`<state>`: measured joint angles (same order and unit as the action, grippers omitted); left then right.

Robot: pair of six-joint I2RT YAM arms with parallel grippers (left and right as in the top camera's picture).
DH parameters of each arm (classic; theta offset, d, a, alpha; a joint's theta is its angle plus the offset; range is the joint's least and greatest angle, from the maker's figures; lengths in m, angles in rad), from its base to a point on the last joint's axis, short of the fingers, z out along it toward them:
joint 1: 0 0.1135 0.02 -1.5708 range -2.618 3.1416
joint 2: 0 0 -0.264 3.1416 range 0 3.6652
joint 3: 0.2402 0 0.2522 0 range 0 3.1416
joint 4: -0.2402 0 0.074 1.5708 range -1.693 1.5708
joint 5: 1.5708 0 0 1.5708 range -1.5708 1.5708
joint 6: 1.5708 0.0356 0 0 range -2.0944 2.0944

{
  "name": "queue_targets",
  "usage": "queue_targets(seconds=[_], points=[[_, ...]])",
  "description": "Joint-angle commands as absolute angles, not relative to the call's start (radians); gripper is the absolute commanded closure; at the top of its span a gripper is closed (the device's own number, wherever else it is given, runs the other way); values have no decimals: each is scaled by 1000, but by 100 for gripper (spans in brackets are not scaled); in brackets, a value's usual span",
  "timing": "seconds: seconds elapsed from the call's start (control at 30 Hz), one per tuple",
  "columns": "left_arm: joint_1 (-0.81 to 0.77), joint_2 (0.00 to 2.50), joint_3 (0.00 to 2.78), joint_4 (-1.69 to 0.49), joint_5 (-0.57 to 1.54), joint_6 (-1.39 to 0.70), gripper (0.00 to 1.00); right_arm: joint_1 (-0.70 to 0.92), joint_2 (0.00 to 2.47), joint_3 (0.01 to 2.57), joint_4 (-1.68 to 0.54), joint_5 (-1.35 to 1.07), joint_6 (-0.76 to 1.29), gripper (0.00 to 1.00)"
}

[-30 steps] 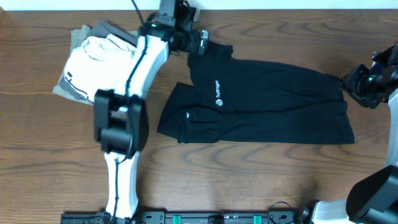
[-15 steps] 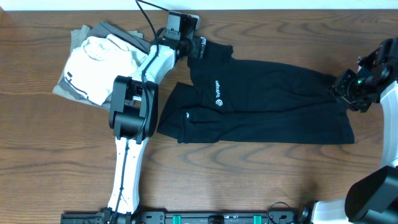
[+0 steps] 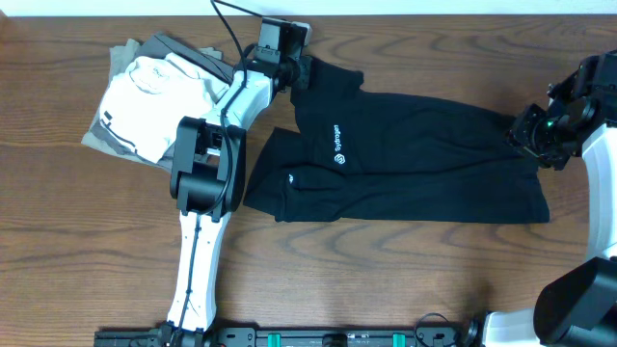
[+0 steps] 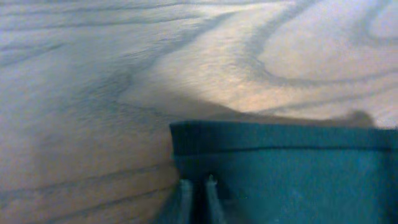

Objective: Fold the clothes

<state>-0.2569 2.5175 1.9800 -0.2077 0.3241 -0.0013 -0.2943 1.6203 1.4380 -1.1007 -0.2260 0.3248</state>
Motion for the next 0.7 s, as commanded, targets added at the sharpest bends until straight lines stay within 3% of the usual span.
queue_targets(seconds=[0.0,0.33,0.67], points=[[-255,2534,2005,-212,393,6,94,-287,1608,1448,-1095,-179,325,61],[-255,2344,2005,-359,419,34,94,-289,1608,1448,-1072,-78,317,61],[-268,2141,2005,-620,419,76,93,-336,1655,1448,-902,-91,344,55]])
